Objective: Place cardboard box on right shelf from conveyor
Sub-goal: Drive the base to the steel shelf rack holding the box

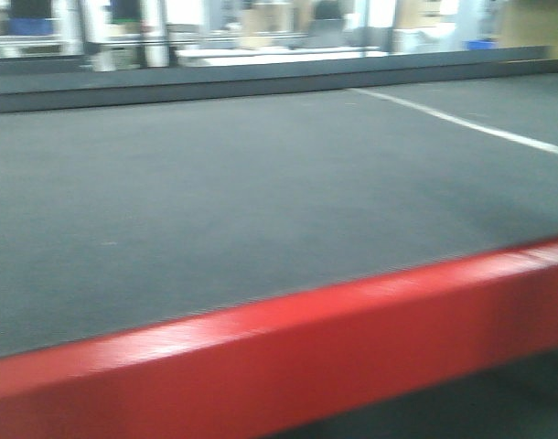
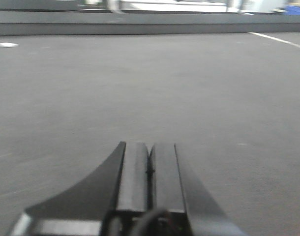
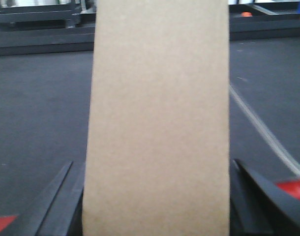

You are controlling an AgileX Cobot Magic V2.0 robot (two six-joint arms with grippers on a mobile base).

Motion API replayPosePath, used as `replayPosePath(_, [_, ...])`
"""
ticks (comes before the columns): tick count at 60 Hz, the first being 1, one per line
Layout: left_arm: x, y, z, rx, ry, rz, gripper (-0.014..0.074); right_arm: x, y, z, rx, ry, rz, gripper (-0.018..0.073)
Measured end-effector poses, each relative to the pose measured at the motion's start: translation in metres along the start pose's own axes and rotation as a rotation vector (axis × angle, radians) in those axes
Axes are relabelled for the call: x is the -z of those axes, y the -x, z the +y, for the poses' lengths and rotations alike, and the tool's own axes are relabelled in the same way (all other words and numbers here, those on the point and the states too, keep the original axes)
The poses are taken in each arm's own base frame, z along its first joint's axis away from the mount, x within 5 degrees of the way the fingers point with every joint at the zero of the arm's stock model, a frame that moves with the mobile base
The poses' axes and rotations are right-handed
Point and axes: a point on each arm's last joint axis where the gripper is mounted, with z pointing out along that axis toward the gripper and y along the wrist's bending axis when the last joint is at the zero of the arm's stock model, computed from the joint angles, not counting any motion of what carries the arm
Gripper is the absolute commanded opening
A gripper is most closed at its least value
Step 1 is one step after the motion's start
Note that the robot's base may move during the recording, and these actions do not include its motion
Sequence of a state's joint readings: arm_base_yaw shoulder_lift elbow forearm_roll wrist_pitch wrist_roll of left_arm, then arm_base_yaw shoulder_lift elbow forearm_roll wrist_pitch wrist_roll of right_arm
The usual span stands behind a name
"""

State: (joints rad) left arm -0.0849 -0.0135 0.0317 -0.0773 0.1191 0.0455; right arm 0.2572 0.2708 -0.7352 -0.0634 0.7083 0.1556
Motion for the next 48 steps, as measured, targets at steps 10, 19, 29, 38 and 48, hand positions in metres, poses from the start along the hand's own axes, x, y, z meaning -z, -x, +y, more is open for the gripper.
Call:
replayPosePath(10, [0.0000, 0.0000, 0.0000, 0.000, 0.000, 0.000, -0.0116, 0.0000, 0.0000, 0.0000, 0.000, 0.000, 0.000, 0.0246])
replayPosePath(19, [0.0000, 0.0000, 0.0000, 0.000, 0.000, 0.000, -0.0116, 0.0000, 0.0000, 0.0000, 0.000, 0.000, 0.000, 0.0246])
replayPosePath(29, [0.0000, 0.0000, 0.0000, 0.000, 0.000, 0.000, -0.0116, 0.0000, 0.0000, 0.0000, 0.000, 0.000, 0.000, 0.0246])
replayPosePath(38, [0.0000, 0.0000, 0.0000, 0.000, 0.000, 0.000, -0.0116, 0.0000, 0.0000, 0.0000, 0.000, 0.000, 0.000, 0.0246])
replayPosePath(48, [0.0000, 0.0000, 0.0000, 0.000, 0.000, 0.000, -0.0116, 0.0000, 0.0000, 0.0000, 0.000, 0.000, 0.000, 0.0246])
